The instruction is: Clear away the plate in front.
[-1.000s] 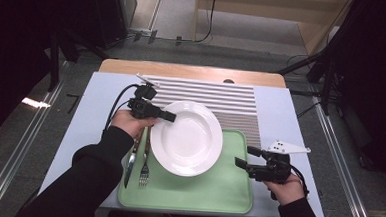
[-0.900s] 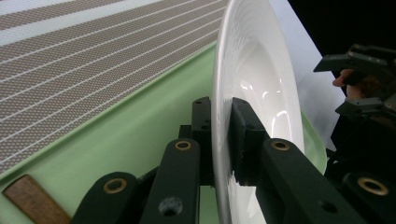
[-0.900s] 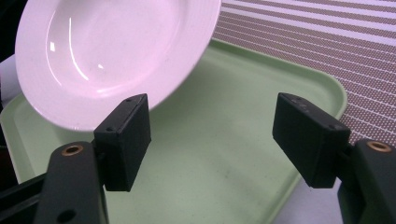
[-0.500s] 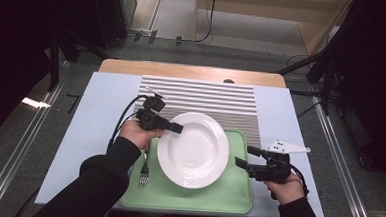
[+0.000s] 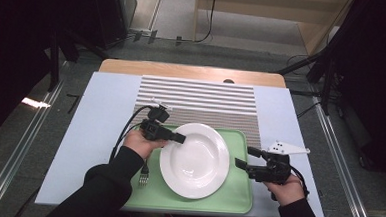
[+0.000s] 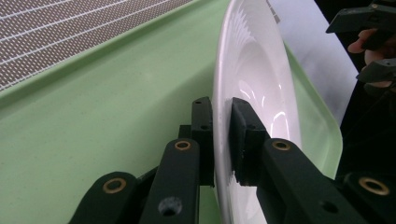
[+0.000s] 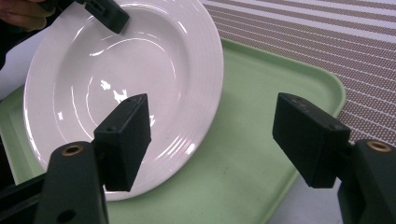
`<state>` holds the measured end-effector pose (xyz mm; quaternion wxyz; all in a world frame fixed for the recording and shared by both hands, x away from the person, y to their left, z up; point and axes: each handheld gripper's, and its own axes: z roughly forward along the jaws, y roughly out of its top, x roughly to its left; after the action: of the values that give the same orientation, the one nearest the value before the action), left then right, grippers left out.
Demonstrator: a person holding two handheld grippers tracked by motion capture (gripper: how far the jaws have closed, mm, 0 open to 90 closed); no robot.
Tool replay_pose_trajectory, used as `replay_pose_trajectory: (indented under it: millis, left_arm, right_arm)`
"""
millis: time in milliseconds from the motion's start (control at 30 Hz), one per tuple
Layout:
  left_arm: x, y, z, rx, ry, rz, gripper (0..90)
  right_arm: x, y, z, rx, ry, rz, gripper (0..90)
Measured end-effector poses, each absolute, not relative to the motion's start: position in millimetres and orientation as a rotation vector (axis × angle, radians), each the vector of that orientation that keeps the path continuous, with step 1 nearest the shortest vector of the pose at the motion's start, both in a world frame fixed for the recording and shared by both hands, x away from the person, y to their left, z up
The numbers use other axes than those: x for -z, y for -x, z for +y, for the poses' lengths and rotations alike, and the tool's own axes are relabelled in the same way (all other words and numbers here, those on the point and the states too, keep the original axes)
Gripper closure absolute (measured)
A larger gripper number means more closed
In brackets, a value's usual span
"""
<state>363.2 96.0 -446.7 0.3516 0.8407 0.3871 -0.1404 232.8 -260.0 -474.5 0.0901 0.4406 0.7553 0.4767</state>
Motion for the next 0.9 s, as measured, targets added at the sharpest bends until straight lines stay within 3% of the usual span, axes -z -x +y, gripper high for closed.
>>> replay_pose_trajectory:
  millis: [900]
  left_arm:
    - [474, -366, 110, 0.289, -2.134, 1.032, 73.2]
  right_arm:
    - [476, -232, -255, -1.401, -1.305, 2.265, 26.8]
